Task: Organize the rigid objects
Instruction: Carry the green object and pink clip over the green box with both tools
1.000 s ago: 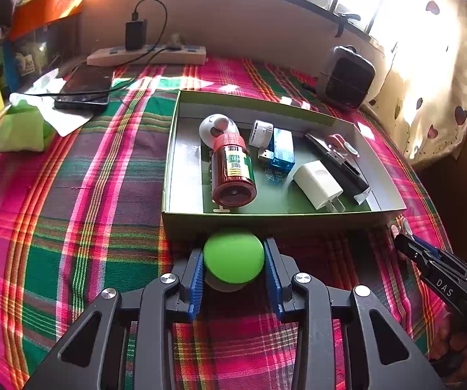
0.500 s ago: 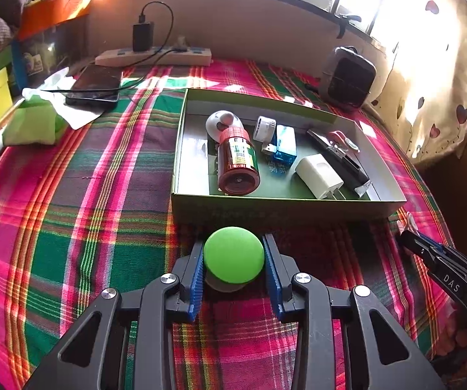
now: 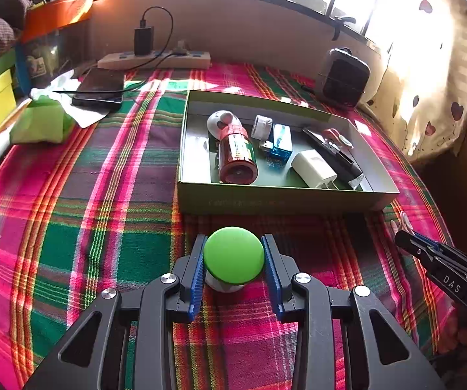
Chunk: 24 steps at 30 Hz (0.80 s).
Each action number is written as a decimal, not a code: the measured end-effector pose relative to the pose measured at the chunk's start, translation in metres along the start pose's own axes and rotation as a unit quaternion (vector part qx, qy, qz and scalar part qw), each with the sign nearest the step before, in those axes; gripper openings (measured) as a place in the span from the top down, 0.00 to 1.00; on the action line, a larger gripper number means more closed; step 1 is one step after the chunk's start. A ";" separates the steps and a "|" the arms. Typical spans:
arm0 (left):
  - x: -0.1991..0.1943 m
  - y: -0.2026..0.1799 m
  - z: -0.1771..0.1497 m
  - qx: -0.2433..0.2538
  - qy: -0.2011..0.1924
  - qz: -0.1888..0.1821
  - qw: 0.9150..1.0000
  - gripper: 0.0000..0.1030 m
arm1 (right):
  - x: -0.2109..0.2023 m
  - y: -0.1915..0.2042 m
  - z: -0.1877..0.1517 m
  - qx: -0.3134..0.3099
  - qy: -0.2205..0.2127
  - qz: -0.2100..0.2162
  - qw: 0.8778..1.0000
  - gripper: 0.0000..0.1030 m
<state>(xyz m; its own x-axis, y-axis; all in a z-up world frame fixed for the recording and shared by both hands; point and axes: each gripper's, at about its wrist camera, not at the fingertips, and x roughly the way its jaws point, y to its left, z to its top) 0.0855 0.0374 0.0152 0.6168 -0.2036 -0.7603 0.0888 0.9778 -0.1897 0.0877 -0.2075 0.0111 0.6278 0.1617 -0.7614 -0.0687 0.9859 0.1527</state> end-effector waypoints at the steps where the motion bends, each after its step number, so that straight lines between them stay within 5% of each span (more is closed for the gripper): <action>1: -0.001 0.000 0.000 0.000 0.000 0.000 1.000 0.69 | -0.001 0.001 0.000 -0.002 -0.001 0.001 1.000 0.82; 24: -0.032 -0.012 0.010 0.020 -0.036 -0.017 0.999 0.69 | -0.026 0.034 0.006 -0.044 -0.029 0.031 0.998 0.82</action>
<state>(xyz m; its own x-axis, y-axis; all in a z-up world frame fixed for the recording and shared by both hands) 0.0721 0.0328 0.0480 0.6680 -0.2334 -0.7066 0.1406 0.9720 -0.1882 0.0735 -0.1789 0.0401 0.6641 0.2225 -0.7138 -0.1751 0.9744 0.1409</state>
